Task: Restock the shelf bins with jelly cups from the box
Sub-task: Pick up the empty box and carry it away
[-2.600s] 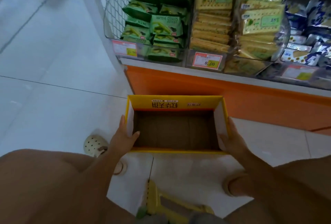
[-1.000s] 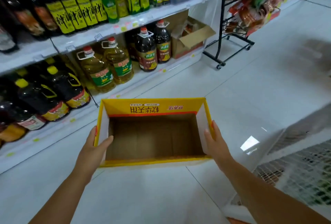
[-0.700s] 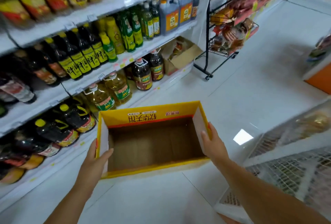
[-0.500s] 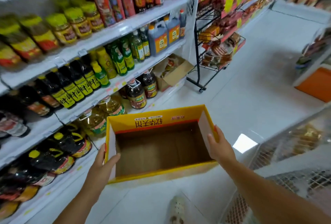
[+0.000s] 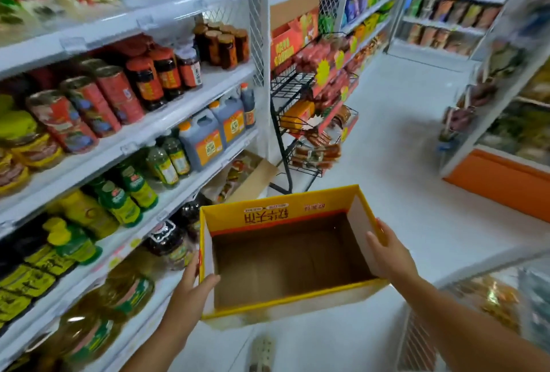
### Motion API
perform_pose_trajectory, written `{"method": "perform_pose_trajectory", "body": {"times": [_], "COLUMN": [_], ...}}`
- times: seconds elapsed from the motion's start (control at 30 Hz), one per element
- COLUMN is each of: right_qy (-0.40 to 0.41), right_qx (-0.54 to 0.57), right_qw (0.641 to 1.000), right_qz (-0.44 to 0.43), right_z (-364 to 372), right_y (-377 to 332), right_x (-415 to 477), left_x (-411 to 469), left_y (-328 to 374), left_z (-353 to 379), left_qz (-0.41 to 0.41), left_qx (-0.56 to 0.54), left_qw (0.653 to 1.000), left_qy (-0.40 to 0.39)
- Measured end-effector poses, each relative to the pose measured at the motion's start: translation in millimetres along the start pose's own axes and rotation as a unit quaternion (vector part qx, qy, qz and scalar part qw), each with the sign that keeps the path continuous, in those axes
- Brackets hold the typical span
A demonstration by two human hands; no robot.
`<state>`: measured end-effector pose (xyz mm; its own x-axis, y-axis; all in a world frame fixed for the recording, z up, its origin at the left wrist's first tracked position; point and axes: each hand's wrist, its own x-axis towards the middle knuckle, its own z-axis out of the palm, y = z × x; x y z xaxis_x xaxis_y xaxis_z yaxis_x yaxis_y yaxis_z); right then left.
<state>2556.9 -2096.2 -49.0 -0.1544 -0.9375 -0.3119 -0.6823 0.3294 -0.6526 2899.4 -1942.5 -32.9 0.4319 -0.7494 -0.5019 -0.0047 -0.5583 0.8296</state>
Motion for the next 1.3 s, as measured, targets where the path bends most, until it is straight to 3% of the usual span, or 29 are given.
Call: {"method": "perform_pose_trajectory", "body": {"times": [0.43,0.73,0.9,1.07,1.3], "right_qy": [0.107,0.083,0.111,0.135,0.119], "right_qx": [0.061,0.065,0.083,0.066,0.060], "right_qw": [0.987,0.990,0.987,0.984,0.983], "right_qz": [0.103,0.090,0.086,0.100,0.129], "right_z": [-116.4,-239.1,-299.8,-341.0,-403.4], "right_y": [15.8,9.9,-3.5,-7.5,-13.2], "right_x": [248.9,499.3,628.3,752.3,926.0], "left_x": [218.3,332.9,403.4,487.5,605.7], "left_y": [201.5,330.2,403.9,479.7,572.4], "left_z": [215.6,417.9,521.7,616.7,732.7], "left_qz": [0.046,0.042,0.072,0.094,0.097], "left_qx": [0.081,0.072,0.070,0.083,0.087], "left_qw": [0.986,0.990,0.990,0.982,0.983], "left_qy": [-0.141,-0.117,-0.099,-0.142,-0.129]}}
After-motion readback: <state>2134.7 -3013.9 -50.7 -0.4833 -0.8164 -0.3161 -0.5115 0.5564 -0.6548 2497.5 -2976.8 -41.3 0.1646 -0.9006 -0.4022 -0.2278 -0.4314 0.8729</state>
